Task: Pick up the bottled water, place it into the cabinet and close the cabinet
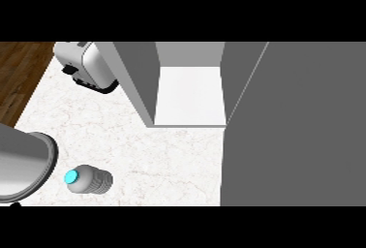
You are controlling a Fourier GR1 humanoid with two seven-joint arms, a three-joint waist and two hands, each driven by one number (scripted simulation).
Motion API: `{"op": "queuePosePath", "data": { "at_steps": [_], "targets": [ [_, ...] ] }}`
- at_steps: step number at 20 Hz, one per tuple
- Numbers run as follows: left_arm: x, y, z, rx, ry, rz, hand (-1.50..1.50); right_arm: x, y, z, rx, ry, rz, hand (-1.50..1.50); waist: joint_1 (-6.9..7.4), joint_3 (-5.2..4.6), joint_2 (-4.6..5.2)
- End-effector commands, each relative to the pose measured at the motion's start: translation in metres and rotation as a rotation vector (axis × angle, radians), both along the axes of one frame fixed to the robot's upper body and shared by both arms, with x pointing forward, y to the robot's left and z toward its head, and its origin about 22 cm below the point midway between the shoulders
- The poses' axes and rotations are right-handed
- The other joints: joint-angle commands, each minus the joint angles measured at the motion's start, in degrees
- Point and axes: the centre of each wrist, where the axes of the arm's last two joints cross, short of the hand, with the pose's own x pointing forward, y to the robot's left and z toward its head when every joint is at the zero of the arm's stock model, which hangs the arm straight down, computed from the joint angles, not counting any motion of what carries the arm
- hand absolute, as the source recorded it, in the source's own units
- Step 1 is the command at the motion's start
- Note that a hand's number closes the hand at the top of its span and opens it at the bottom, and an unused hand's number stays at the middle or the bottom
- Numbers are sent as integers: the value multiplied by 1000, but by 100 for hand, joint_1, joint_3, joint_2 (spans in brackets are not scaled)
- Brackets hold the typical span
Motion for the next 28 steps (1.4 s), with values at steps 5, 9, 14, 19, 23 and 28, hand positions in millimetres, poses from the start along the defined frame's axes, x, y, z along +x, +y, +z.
{"op": "queuePosePath", "data": {
  "at_steps": [5,9,14,19,23,28],
  "targets": [
    [-24,-16,5,59,-22,67,-150,-40,7,32,-3,-40,17,-150,-44,-7,9],
    [-24,-31,-7,52,-12,81,-150,-44,9,27,23,-48,8,-150,-30,-11,7],
    [-11,-1,-19,19,41,88,-150,-49,3,29,5,-67,20,-150,-56,-20,16],
    [-5,17,-19,-22,54,91,-150,-55,-1,17,22,-54,19,-150,-55,-15,25],
    [17,29,-49,-65,67,122,-150,-60,-3,27,3,-64,54,-150,-40,-29,31],
    [5,38,-89,-64,147,115,-150,-67,-1,27,11,-39,31,-150,24,-32,18]
  ]
}}
